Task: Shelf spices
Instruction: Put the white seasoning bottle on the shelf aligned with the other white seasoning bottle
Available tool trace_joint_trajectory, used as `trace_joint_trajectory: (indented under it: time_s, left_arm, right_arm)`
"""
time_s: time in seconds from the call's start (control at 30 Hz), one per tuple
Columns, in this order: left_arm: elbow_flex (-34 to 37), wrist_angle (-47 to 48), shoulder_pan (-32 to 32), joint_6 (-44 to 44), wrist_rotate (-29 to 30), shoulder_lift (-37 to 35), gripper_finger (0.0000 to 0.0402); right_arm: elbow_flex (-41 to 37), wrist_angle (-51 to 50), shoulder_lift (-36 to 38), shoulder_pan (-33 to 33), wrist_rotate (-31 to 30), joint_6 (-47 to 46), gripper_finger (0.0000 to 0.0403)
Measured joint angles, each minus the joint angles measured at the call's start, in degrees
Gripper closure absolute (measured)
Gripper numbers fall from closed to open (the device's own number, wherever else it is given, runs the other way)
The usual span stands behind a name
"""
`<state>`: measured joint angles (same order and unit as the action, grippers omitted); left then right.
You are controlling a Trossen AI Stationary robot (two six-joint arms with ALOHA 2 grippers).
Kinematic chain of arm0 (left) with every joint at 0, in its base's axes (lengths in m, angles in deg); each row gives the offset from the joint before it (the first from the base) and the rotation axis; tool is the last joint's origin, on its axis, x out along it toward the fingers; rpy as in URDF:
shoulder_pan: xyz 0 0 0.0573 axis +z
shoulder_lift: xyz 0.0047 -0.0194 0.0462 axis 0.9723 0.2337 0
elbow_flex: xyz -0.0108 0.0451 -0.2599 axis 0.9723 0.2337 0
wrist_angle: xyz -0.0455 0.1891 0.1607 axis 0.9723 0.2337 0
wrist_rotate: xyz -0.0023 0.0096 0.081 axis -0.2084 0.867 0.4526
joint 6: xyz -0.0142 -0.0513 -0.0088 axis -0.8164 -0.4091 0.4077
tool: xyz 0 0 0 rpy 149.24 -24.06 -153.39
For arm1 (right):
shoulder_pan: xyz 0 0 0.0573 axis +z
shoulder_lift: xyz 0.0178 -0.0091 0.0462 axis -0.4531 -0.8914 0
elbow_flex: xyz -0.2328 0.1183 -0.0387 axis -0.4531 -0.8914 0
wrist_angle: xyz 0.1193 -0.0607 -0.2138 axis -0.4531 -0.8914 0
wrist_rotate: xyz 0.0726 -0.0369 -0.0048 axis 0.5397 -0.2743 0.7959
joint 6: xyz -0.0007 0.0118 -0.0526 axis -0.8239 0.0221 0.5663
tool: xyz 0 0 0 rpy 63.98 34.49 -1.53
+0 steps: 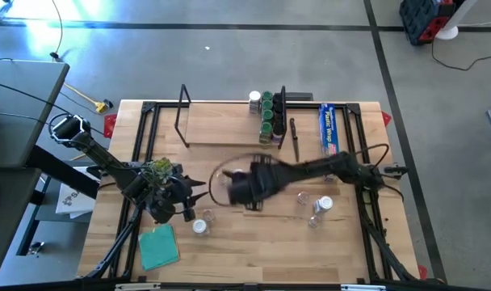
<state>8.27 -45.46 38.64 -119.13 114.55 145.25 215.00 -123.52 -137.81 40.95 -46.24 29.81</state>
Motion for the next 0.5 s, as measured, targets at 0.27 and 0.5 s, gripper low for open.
trace_joint_trajectory:
  time_s: [0.27, 0.5]
  left_arm:
    - [0.0, -17.8, 7.3, 16.1, -8.9, 0.0, 0.0226]
    - [-2.7, -18.3, 23.0, 24.9, -30.6, 1.5, 0.0193]
  right_arm:
    - [-8.5, -1.0, 0.2, 10.5, 2.0, -13.1, 0.0171]
    - [-15.7, -0.3, 0.1, 21.2, 1.4, -41.3, 0.0171]
